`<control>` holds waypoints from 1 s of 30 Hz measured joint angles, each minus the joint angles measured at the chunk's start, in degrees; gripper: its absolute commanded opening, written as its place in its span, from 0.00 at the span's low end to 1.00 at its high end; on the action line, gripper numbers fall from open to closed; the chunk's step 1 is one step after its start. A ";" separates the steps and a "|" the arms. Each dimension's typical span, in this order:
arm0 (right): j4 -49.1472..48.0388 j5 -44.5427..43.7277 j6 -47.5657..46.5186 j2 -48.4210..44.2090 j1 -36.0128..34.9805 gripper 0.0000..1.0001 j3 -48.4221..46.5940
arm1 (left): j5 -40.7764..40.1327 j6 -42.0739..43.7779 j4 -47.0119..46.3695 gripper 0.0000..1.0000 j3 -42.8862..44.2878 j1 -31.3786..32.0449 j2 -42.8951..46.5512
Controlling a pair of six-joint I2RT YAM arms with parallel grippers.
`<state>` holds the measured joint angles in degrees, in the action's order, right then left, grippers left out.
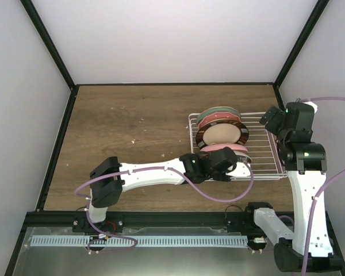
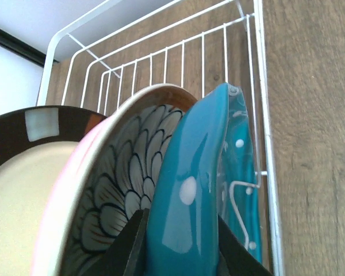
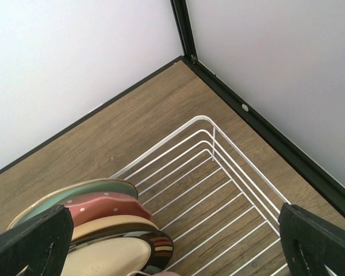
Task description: Unload the plates from the dish rack
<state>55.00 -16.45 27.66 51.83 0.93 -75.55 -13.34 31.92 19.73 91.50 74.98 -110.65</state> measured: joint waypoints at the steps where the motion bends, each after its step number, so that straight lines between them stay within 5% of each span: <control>1: 0.02 -0.28 -0.13 -0.02 0.00 1.00 -0.17 | -0.70 0.20 -0.24 0.05 0.15 -0.24 -0.22; 30: -0.35 0.07 0.70 -0.81 0.00 1.00 1.97 | -6.99 4.55 1.33 0.04 4.81 1.68 -0.74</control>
<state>54.65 -16.38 28.36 51.03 0.93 -73.58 -20.34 36.47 21.06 96.31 76.66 -111.39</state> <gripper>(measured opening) 0.998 0.206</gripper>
